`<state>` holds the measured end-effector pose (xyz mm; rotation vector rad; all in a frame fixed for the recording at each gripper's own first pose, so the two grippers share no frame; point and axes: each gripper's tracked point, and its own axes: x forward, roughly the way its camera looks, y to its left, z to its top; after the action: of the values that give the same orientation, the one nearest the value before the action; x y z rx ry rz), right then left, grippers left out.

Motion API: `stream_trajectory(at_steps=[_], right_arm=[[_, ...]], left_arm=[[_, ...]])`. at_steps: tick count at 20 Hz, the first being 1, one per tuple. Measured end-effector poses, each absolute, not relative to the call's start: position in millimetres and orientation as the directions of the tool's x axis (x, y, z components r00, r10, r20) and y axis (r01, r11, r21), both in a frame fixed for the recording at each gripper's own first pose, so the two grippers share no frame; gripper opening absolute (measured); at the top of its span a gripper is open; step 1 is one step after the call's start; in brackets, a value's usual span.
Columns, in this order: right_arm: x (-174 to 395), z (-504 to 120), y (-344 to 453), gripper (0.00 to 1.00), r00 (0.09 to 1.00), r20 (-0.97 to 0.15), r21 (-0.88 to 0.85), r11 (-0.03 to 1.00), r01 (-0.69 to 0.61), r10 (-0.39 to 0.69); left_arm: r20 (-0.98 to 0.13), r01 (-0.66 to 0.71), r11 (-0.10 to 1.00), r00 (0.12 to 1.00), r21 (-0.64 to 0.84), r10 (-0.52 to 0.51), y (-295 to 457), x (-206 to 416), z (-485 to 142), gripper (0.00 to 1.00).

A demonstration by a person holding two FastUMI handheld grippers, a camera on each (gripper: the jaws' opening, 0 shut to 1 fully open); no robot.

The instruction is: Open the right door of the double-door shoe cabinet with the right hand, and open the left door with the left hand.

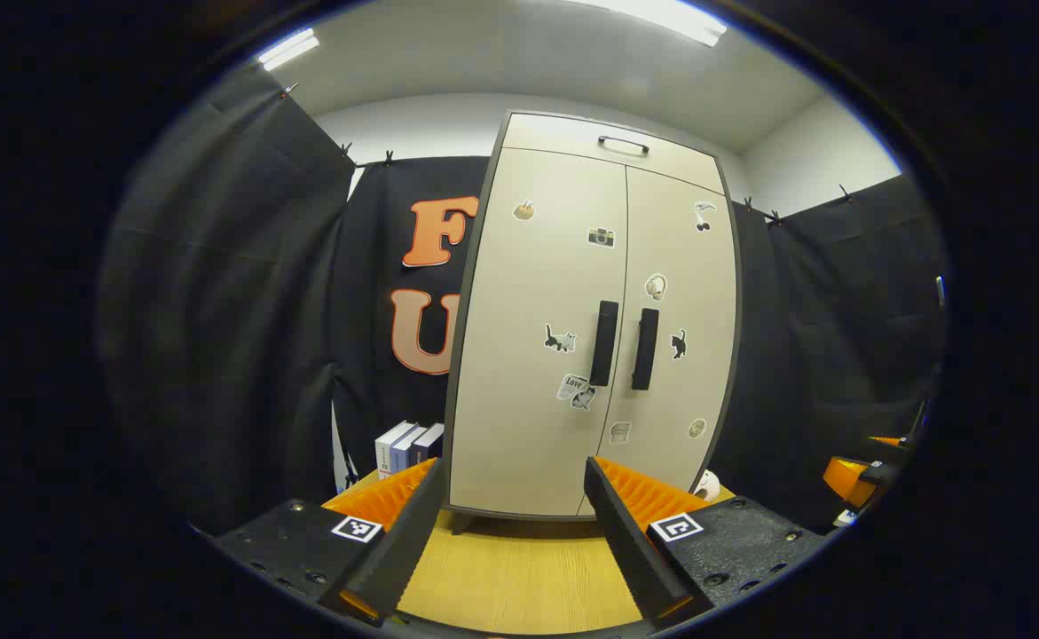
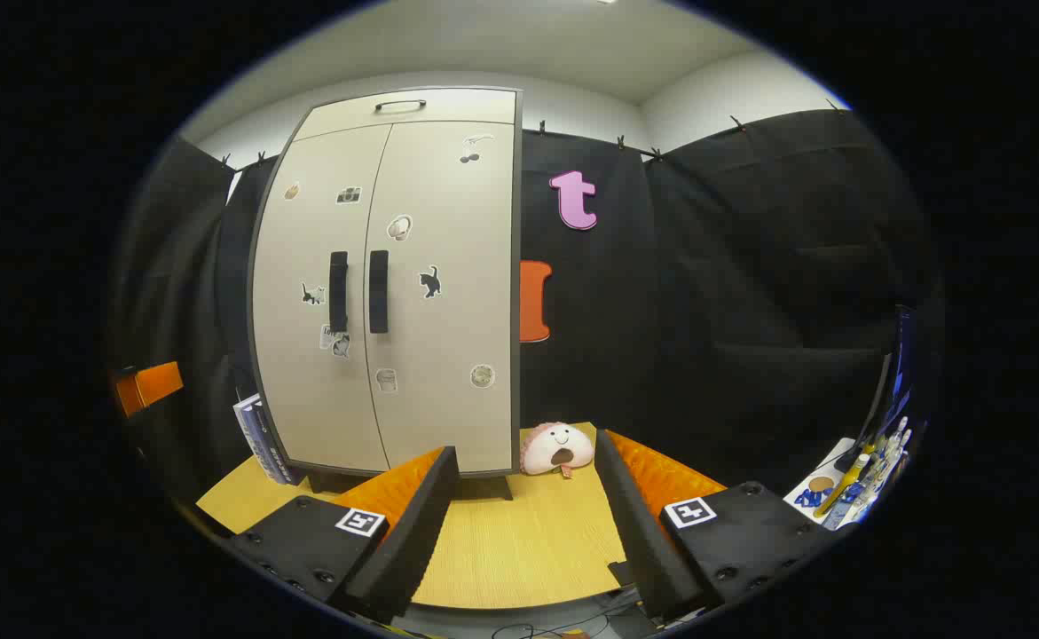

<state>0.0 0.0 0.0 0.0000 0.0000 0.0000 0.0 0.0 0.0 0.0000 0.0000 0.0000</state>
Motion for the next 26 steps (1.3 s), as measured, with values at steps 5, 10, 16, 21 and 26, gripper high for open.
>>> stream_trajectory(at_steps=[5,10,16,21,26], right_arm=[[-2.9,0.2,-3.4,0.94,1.0,0.0,-0.009,1.0,0.01,-0.01],[-4.5,4.5,-10.1,0.98,1.0,0.011,0.003,1.0,0.027,-0.027],[-3.8,3.9,-8.5,0.98,1.0,0.005,-0.002,1.0,0.023,-0.023],[0.6,1.8,-3.7,0.99,1.0,-0.009,-0.006,1.0,0.016,-0.016],[14.1,12.8,19.4,0.99,0.999,-0.013,-0.02,0.999,-0.031,0.031]], left_arm=[[-0.018,0.009,1.0,1.0,-0.009,-0.009,-7.9,2.2,-7.2,0.95],[0.004,0.013,1.0,1.0,-0.015,-0.013,-11.6,3.4,-0.4,0.95],[0.006,0.017,1.0,1.0,0.004,-0.017,-14.6,4.3,0.3,0.95],[-0.021,0.008,0.999,1.0,0.046,-0.007,-12.9,9.0,-10.0,0.95],[-0.029,0.012,1.0,1.0,0.023,-0.011,-12.3,10.5,-10.6,0.95]])
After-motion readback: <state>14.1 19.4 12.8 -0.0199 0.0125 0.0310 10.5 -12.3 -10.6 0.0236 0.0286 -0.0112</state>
